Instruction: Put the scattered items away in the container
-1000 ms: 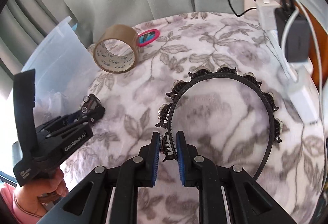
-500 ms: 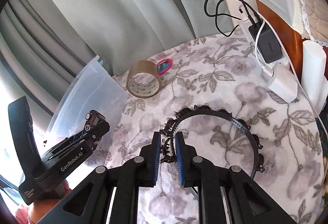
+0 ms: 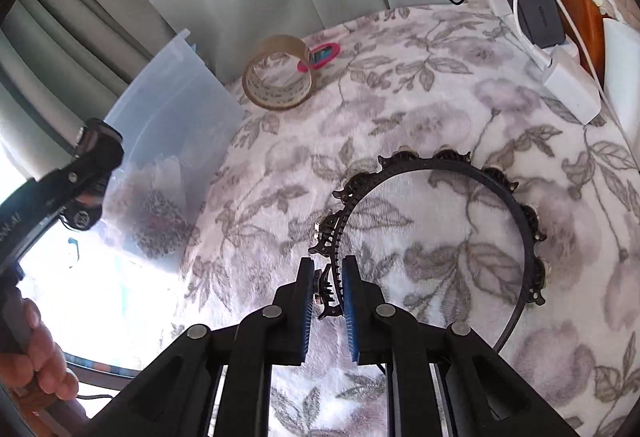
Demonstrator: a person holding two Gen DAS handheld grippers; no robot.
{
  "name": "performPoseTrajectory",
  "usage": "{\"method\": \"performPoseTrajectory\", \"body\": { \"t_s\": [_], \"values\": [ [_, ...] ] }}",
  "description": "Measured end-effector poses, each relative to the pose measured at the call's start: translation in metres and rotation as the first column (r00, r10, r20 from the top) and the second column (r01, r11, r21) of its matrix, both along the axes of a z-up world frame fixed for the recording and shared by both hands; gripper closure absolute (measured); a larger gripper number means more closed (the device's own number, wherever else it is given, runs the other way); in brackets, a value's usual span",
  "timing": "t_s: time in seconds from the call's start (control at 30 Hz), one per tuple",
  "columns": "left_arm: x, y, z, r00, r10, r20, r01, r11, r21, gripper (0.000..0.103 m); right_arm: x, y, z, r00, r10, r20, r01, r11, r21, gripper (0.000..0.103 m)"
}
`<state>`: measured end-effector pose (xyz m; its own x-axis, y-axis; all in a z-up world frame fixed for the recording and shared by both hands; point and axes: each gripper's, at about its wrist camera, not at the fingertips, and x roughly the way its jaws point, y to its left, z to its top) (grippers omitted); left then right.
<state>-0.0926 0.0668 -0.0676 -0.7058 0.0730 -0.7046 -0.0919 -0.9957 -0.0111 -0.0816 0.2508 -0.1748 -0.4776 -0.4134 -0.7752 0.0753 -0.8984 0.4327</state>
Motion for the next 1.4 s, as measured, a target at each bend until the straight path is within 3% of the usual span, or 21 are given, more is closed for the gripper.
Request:
{"method": "performPoseTrajectory", "body": {
  "t_s": [0.37, 0.6, 1.07, 1.4],
  "values": [
    [-0.007, -0.013, -0.005, 0.999, 0.029, 0.014, -0.030, 0.999, 0.023, 0.071, -0.008, -0.020, -0.019, 0.997, 0.024, 0.069, -0.033, 0.992, 0.122, 0.084],
    [0.000, -0.021, 0.004, 0.999, 0.039, -0.006, -0.039, 0.998, 0.043, 0.071, -0.009, -0.022, -0.018, 0.998, 0.006, 0.070, -0.016, 0.990, 0.138, 0.086],
    [0.032, -0.043, 0.045, 0.993, 0.062, -0.101, -0.054, 0.995, 0.082, 0.071, 0.012, -0.016, 0.055, 0.996, -0.037, -0.080, 0.032, 0.997, -0.063, 0.090],
    [0.059, -0.063, 0.070, 0.982, 0.093, -0.166, -0.076, 0.992, 0.103, 0.071, 0.032, -0.016, 0.093, 0.985, -0.057, -0.162, 0.013, 0.965, -0.260, 0.090]
  ]
}}
